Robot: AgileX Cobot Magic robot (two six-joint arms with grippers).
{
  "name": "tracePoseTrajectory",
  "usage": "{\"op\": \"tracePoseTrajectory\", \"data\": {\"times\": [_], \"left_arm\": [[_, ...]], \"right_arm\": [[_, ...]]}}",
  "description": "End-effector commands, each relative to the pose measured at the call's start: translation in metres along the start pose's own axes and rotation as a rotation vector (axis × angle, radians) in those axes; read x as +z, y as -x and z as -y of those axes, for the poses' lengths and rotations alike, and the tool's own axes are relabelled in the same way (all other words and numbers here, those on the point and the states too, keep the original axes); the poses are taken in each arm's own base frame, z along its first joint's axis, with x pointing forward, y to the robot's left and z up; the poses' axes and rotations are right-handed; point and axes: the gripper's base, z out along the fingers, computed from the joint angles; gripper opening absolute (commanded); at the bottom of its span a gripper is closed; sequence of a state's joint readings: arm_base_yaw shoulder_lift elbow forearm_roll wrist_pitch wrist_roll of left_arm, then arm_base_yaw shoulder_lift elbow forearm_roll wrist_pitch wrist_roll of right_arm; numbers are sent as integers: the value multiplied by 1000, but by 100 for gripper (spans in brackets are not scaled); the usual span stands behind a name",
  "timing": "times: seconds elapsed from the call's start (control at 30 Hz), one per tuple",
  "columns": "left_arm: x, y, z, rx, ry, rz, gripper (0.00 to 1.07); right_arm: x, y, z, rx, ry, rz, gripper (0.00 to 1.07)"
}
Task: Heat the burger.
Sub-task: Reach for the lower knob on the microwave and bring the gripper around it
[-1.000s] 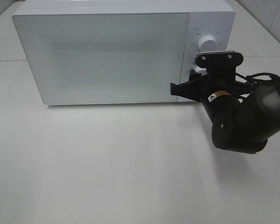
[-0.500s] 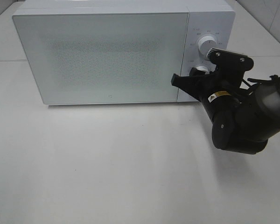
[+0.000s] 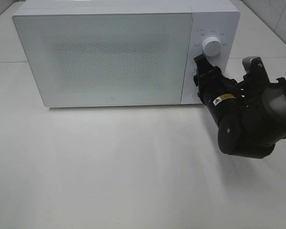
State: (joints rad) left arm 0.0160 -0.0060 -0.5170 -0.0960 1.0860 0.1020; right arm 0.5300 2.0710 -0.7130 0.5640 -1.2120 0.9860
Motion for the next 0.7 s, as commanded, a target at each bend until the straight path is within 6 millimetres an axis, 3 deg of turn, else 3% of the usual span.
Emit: {"op": "tracePoseTrajectory", "data": {"times": [0.03, 0.7], "left_arm": [[0, 1, 0, -1, 0, 18, 98], [0, 1, 0, -1, 0, 18, 98]], "right_arm": [[2, 5, -22, 133, 231, 47, 7], [1, 4, -25, 320, 257, 7, 9]]}}
